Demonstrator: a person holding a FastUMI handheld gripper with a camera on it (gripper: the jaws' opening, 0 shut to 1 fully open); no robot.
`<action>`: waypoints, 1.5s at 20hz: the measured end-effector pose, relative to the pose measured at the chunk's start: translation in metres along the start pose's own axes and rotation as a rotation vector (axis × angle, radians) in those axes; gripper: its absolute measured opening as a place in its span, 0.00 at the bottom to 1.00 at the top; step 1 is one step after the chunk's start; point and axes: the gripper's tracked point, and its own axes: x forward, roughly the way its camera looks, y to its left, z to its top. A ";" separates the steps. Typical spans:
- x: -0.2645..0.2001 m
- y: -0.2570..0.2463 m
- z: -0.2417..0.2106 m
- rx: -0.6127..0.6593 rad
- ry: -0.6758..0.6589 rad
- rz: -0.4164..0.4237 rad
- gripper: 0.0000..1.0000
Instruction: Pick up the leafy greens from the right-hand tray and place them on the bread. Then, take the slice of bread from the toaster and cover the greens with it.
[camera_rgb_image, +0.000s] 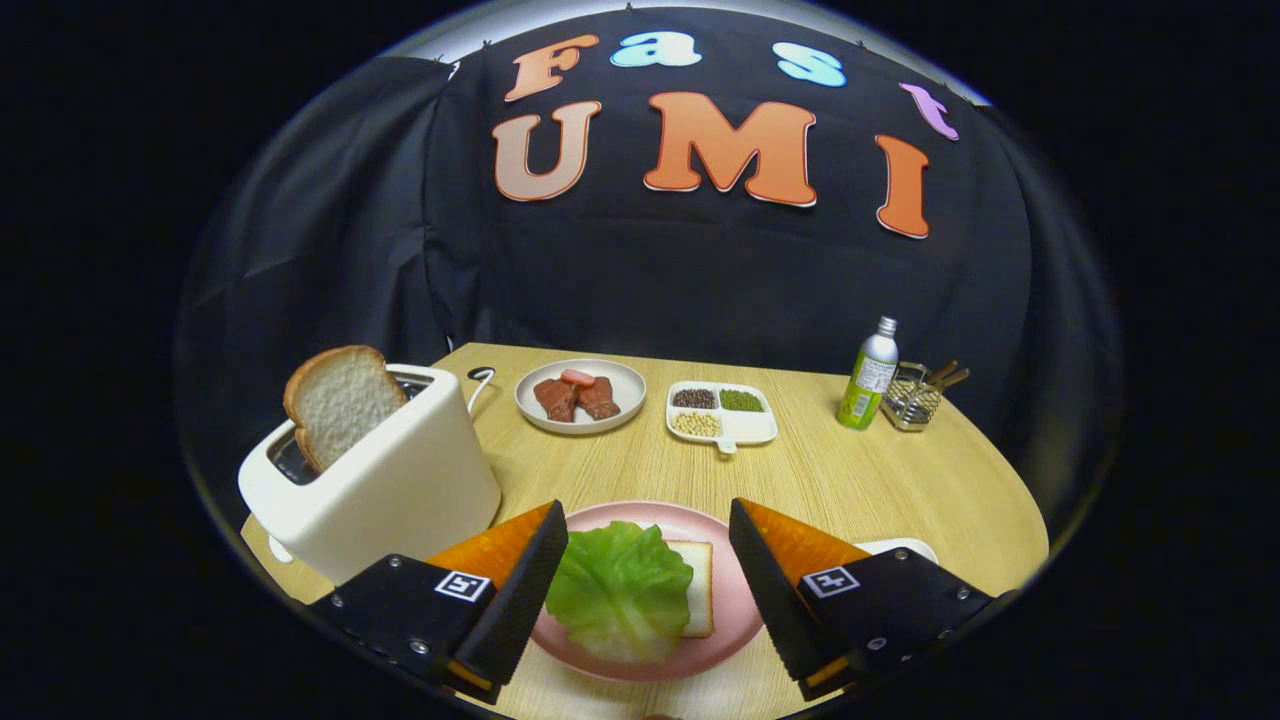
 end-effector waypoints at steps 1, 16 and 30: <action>-0.004 0.004 0.007 0.002 -0.013 -0.002 0.98; -0.021 0.106 0.095 -0.009 -0.134 0.091 0.97; -0.003 0.177 0.065 -0.103 -0.087 0.121 0.97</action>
